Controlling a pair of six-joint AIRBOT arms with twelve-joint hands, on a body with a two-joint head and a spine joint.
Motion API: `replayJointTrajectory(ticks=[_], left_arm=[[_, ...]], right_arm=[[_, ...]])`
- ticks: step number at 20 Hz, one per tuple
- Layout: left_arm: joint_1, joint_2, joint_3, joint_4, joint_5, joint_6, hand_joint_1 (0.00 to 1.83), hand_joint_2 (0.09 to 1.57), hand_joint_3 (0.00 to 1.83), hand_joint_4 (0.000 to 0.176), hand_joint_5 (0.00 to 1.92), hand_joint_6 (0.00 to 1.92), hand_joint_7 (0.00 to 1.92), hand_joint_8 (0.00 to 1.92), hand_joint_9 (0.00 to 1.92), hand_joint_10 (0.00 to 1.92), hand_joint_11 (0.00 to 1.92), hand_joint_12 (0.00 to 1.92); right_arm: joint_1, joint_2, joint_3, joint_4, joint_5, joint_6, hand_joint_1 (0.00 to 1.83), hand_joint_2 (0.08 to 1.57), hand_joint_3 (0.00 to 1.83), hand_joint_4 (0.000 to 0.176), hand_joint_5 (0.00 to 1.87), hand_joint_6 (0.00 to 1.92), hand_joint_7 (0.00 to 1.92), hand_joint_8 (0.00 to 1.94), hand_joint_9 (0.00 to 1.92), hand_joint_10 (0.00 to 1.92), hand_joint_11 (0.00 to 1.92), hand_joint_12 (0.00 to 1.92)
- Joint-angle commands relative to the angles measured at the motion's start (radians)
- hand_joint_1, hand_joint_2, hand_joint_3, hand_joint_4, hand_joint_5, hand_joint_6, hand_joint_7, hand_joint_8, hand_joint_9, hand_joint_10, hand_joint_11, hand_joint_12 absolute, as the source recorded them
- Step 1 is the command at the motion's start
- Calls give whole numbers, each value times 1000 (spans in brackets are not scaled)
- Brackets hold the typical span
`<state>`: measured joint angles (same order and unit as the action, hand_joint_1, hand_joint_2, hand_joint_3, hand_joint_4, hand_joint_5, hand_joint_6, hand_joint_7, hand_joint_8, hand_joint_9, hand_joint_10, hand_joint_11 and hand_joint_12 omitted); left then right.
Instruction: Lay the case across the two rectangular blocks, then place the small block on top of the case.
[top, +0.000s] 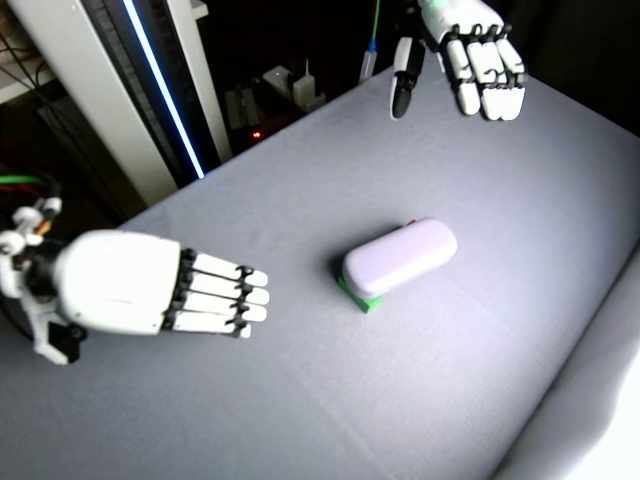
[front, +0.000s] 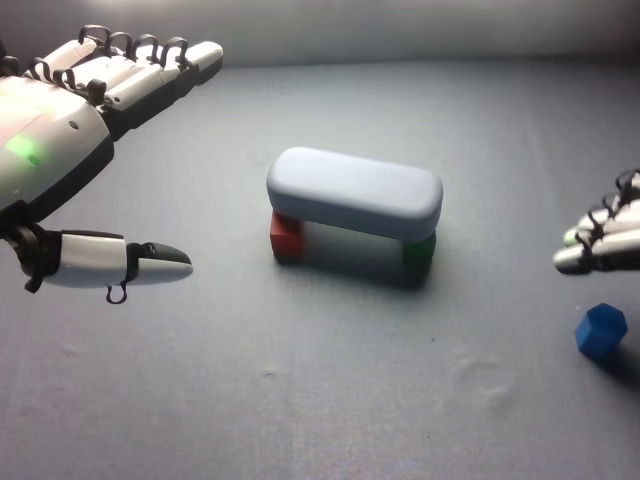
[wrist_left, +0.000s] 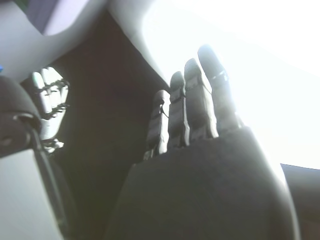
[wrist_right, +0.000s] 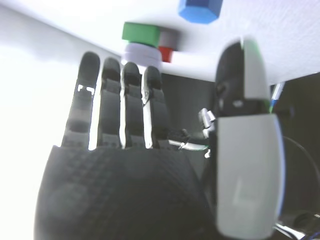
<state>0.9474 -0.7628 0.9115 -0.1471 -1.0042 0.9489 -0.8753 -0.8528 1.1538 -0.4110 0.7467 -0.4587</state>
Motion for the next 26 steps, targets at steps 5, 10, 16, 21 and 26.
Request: replayJointTrajectory(ticks=[5, 10, 16, 21, 26], left_arm=[[-1, 3, -10, -6, -139, 1, 925, 825, 0, 66, 66, 2, 165, 3, 181, 6, 0, 851], [17, 2, -13, -23, -151, -1, 953, 813, 0, 52, 95, 1, 181, 3, 202, 5, 0, 903], [22, -4, -13, -31, -153, -2, 933, 811, 0, 70, 103, 1, 194, 1, 219, 4, 0, 896], [31, -8, -13, -38, -161, -7, 931, 812, 1, 81, 113, 1, 217, 3, 236, 4, 0, 899], [34, -8, -13, -39, -167, -12, 917, 818, 2, 80, 123, 2, 227, 1, 237, 1, 0, 895]], right_arm=[[40, -21, 22, -2, 25, 3, 1074, 967, 7, 0, 467, 3, 420, 7, 426, 15, 0, 1159], [59, -55, 36, -24, -1, 3, 1076, 969, 1, 0, 490, 9, 450, 7, 463, 14, 64, 1126], [66, -71, 42, -30, -8, 3, 1137, 961, 0, 0, 664, 11, 607, 8, 593, 18, 151, 1099], [76, -78, 45, -30, -9, 3, 1110, 1003, 1, 0, 854, 31, 736, 15, 740, 40, 247, 1233], [77, -81, 50, -24, -9, 3, 1162, 1106, 0, 0, 1001, 895, 968, 71, 816, 673, 512, 1391]])
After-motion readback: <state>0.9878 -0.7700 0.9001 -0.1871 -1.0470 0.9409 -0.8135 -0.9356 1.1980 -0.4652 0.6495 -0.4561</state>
